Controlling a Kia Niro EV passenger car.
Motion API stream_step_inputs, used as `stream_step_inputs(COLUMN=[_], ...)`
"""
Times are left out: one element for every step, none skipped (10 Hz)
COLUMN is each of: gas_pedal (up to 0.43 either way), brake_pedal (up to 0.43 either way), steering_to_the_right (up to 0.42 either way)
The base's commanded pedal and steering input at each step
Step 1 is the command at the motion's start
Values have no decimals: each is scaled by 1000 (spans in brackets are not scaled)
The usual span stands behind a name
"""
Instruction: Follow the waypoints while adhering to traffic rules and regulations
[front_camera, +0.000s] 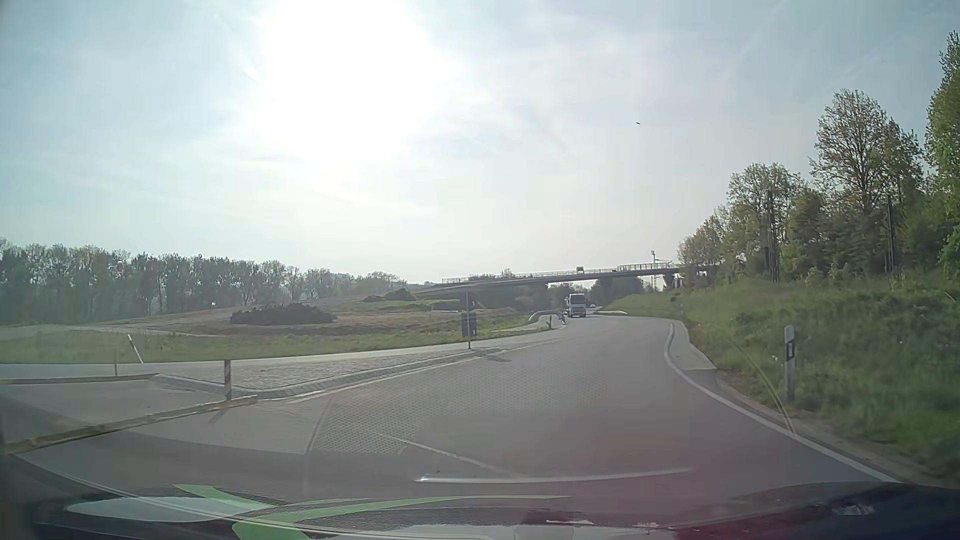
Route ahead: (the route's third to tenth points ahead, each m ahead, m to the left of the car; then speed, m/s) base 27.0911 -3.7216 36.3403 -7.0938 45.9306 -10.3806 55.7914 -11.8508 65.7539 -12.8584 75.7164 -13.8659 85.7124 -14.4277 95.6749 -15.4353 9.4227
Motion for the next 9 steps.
stream_step_inputs(gas_pedal=[228,228,228,240,268,280,280,280,280], brake_pedal=[0,0,0,0,0,0,0,0,0], steering_to_the_right=[59,71,81,88,93,96,98,98,97])
